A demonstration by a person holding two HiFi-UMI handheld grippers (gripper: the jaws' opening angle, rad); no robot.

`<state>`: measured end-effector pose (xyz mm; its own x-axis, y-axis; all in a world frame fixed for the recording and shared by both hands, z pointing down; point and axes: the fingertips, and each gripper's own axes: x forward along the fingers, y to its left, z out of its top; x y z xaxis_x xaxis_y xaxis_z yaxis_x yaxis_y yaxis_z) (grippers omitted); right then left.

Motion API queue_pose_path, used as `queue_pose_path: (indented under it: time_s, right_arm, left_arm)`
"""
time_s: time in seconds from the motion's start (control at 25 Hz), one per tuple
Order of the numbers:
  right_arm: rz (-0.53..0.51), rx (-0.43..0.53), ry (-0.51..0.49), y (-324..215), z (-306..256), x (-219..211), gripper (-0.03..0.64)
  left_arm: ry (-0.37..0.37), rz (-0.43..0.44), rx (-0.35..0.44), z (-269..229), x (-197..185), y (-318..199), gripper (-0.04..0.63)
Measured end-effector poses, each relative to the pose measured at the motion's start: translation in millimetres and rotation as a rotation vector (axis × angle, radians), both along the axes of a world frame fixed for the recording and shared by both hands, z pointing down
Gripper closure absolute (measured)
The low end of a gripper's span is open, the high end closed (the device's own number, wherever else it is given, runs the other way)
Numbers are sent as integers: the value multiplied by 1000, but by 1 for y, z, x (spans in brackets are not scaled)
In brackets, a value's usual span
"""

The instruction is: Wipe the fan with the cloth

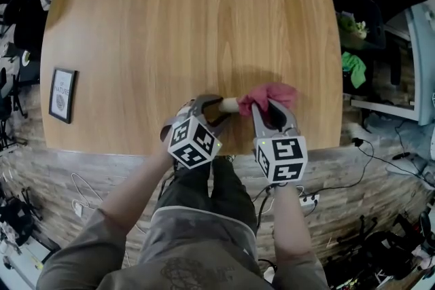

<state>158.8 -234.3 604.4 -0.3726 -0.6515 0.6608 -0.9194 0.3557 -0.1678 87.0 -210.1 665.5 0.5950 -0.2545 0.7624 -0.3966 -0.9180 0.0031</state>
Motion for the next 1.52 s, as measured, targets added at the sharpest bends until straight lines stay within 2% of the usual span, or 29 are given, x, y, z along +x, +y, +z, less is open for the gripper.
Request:
queue_pose_path:
  time_s: [0.24,0.36,0.48,0.64,0.96,1.08,1.32,1.4,1.52]
  right_arm:
    - [-264,-75,-9,9,7,-58,528]
    - [-324,-108,-36,12,11,-86,528]
    - [-316,-109,-44,9,11,-84,528]
    - [-258,-88,0,4,10,-61,528]
    - [35,-28,77,-16,1,31,528]
    - [83,-48,96,-15,3,51,528]
    - [61,-30,94,-21,3,25,528]
    - [16,-22,96,-24,3,6,528]
    - [-89,-18,151,-22,5,-23,528]
  left_arm:
    - [32,-20,5,-1,-2,-5,414]
    - [23,-12,14,-1,-6,-6,415]
    - [34,-18,6,-2,-3,-6,416]
    - [58,-28,-20,-1,-2,-6,417]
    - [66,-19,-19,-2,-3,-6,420]
    - [67,-17,-15,-1,-2,-6,420]
    - [61,-8,-12,-1,-2,-6,420]
    - [58,-5,-5,-1,-2,-5,420]
    - [61,-15,-1,-1,-4,-7,420]
